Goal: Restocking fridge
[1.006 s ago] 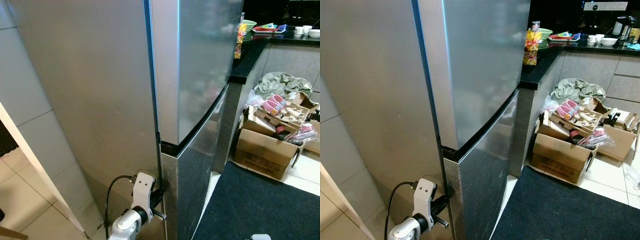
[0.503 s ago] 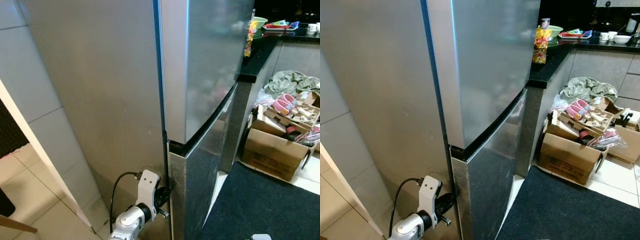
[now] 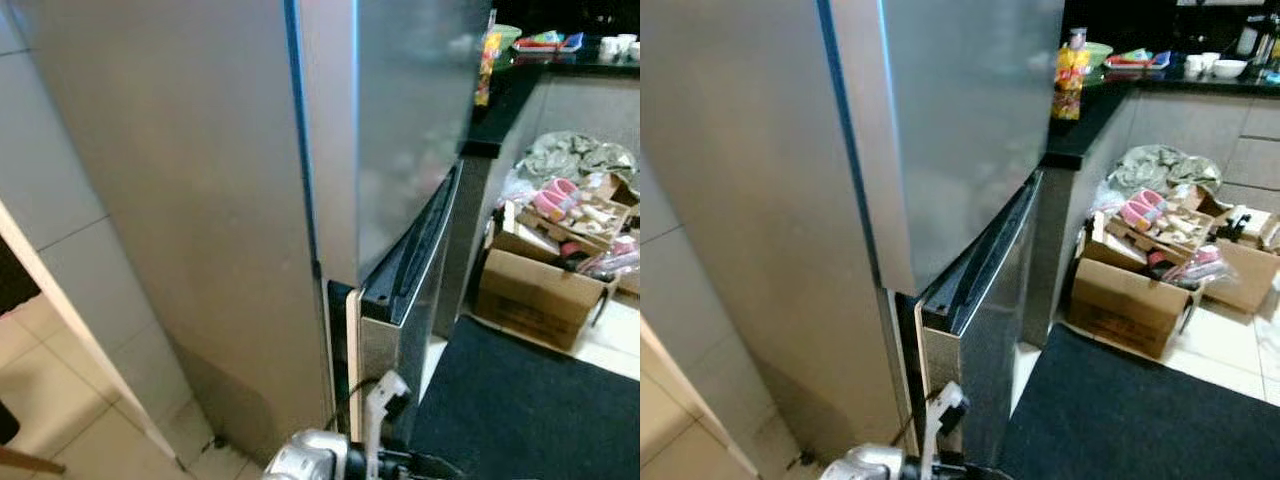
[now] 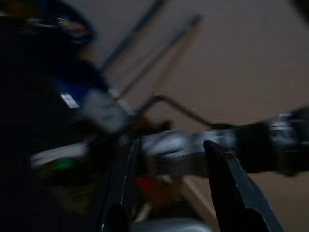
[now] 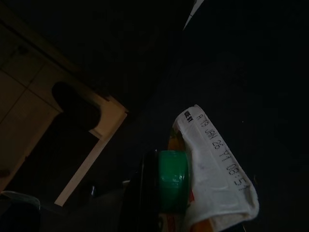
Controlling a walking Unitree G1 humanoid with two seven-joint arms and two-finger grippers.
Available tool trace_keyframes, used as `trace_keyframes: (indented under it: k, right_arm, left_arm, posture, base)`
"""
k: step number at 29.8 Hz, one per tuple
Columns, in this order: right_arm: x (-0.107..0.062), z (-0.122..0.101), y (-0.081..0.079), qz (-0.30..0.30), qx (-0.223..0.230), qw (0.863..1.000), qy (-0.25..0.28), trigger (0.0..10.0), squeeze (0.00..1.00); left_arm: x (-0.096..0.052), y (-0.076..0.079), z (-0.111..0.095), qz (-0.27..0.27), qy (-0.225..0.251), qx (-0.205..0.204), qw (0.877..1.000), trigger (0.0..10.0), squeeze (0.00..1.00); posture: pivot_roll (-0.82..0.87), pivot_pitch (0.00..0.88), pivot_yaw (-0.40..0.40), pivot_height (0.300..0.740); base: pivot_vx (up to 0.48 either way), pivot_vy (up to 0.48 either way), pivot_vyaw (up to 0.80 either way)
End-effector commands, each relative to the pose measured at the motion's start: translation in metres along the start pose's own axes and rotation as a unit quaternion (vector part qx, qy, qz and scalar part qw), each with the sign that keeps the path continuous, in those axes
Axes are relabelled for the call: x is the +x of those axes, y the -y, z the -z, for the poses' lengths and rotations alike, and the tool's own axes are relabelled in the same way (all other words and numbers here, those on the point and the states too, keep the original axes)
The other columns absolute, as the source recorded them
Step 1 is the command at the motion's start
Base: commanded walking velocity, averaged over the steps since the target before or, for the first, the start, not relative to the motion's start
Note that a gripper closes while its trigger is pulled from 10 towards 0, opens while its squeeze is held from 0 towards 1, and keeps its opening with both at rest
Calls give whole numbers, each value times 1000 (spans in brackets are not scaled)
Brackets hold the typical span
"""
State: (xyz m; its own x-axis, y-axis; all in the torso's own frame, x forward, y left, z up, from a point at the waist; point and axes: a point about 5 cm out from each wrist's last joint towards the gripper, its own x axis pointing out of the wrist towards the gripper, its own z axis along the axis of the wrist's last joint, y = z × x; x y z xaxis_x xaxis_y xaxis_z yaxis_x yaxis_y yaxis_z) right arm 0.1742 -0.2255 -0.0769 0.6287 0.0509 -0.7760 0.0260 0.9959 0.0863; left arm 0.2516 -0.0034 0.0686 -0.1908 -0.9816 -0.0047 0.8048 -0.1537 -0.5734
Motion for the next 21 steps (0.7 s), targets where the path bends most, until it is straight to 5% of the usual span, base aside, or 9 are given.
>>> trace_keyframes:
  k: [1,5,9,13,16,18,21]
  right_arm:
    - [0,4,-4,-8,-4,1000,-3,10000,0]
    - [-1,6,-4,-11,-5,1000,-5,10000,0]
    - [-1,8,-4,-12,-6,1000,-8,10000,0]
    - [-2,9,-4,-13,-9,1000,-10,10000,0]
    - [-2,10,-4,-15,-12,1000,-11,10000,0]
    - [-2,10,-4,-16,-13,1000,-12,10000,0]
    - [-1,8,-5,-18,-15,1000,-12,10000,0]
  left_arm:
    - [3,3,10,15,-11,-17,1000,10000,0]
    - [-2,4,16,2,-11,-17,1000,10000,0]
    - [-22,1,22,-75,-19,30,997,10000,0]
    - [-37,6,23,-97,-30,32,994,10000,0]
    - [-70,15,27,-132,-52,41,989,10000,0]
    - [-76,16,29,-144,-60,47,987,10000,0]
    - [-106,13,38,-203,-100,61,972,10000,0]
  posture:
    - [-79,82,66,740]
    - [-81,74,68,740]
    - [-80,66,67,740]
    - [-81,62,66,740]
    - [-68,57,57,740]
    - [-68,57,57,740]
    - [-63,58,52,740]
  base:
    - [0,0,0]
    - [0,0,0]
    - [0,0,0]
    - [0,0,0]
    - [0,0,0]
    - [0,0,0]
    - [0,0,0]
